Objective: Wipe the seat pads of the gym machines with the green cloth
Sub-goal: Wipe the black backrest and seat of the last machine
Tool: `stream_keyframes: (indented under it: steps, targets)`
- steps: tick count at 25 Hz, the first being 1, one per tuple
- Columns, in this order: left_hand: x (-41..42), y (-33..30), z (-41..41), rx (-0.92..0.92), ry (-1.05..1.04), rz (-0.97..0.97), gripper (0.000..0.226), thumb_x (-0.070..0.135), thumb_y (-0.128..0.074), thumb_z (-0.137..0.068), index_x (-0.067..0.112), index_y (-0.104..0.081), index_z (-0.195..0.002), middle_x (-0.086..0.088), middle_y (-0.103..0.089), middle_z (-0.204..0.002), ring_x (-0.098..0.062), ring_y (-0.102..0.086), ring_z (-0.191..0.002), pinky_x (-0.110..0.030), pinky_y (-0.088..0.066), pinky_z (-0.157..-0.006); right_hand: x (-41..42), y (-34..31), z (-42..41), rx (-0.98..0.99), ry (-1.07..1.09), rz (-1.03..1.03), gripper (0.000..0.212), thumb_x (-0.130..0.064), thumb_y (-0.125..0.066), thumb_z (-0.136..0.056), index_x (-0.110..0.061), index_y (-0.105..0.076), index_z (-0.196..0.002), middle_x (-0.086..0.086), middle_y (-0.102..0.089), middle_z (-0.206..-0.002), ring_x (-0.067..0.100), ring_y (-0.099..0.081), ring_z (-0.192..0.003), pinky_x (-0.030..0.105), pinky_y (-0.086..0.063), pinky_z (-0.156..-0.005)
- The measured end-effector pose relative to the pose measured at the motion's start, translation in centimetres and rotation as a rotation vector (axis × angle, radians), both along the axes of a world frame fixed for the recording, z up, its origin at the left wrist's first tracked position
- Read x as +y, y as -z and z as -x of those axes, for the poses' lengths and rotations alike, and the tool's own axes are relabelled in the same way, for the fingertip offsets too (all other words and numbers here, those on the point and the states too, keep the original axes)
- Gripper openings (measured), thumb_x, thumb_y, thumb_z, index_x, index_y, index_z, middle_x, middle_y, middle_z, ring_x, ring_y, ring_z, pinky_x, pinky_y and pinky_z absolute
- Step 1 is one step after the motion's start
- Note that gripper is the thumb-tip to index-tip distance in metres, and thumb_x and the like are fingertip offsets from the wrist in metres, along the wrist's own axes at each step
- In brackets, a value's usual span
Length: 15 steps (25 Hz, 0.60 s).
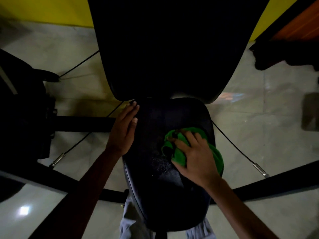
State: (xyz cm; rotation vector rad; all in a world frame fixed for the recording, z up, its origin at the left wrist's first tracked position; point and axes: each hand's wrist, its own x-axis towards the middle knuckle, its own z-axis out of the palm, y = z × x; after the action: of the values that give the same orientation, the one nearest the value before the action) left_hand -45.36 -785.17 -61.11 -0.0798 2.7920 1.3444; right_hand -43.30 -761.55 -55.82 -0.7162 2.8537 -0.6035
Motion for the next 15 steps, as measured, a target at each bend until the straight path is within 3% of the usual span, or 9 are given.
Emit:
stream_keyframes:
  steps: [3, 6, 8, 12, 15]
  targets:
    - [-0.5, 0.2, 0.4, 0.027, -0.049, -0.112, 0.048, 0.028, -0.032, -0.098, -0.001, -0.051, -0.131, -0.012, -0.046, -0.141, -0.011, -0.038, -0.133, -0.02, -0.028, -0.111, -2.1, 1.3, 5.2, 0.023, -0.012, -0.034, 0.045, -0.041, -0.062, -0.066, -0.016, -0.063, -0.103, 0.013, -0.057, -0.105, 0.034, -0.055, -0.088, 0.04, -0.049, -0.072]
    - [-0.1, 0.5, 0.3, 0.03, -0.093, -0.172, 0.047, 0.028, -0.032, -0.098, 0.0, -0.051, -0.13, -0.01, -0.048, -0.139, -0.015, -0.04, -0.132, -0.022, -0.03, -0.111, -5.8, 1.9, 8.2, 0.009, 0.093, -0.081, 0.05, -0.036, -0.073, -0.063, -0.012, -0.063, -0.106, 0.016, -0.057, -0.105, 0.038, -0.055, -0.089, 0.042, -0.047, -0.07]
    - [-0.3, 0.7, 0.3, 0.011, -0.093, -0.225, 0.048, 0.03, -0.031, -0.098, 0.0, -0.052, -0.129, -0.011, -0.049, -0.139, -0.016, -0.042, -0.132, -0.025, -0.031, -0.111, -7.3, 1.1, 5.8, 0.045, -0.036, -0.065, 0.044, -0.038, -0.067, -0.066, -0.017, -0.065, -0.104, 0.012, -0.059, -0.104, 0.034, -0.055, -0.087, 0.037, -0.047, -0.069]
    - [-2.6, 0.4, 0.8, -0.047, 0.046, -0.238, 0.051, 0.034, -0.031, -0.099, 0.0, -0.051, -0.131, -0.01, -0.048, -0.14, -0.012, -0.039, -0.133, -0.016, -0.025, -0.11, -7.4, 0.1, 2.0, -0.013, -0.398, 0.002, 0.043, -0.047, -0.064, -0.069, -0.03, -0.064, -0.109, 0.0, -0.057, -0.116, 0.022, -0.05, -0.095, 0.034, -0.043, -0.077]
    - [-3.6, 0.5, 1.3, -0.047, 0.103, -0.295, 0.052, 0.037, -0.032, -0.1, -0.002, -0.052, -0.128, -0.012, -0.051, -0.136, -0.009, -0.042, -0.131, -0.017, -0.028, -0.109, -9.3, 1.0, 6.0, -0.044, -0.272, -0.062, 0.044, -0.047, -0.048, -0.073, -0.024, -0.063, -0.108, 0.004, -0.057, -0.106, 0.026, -0.051, -0.089, 0.036, -0.046, -0.071]
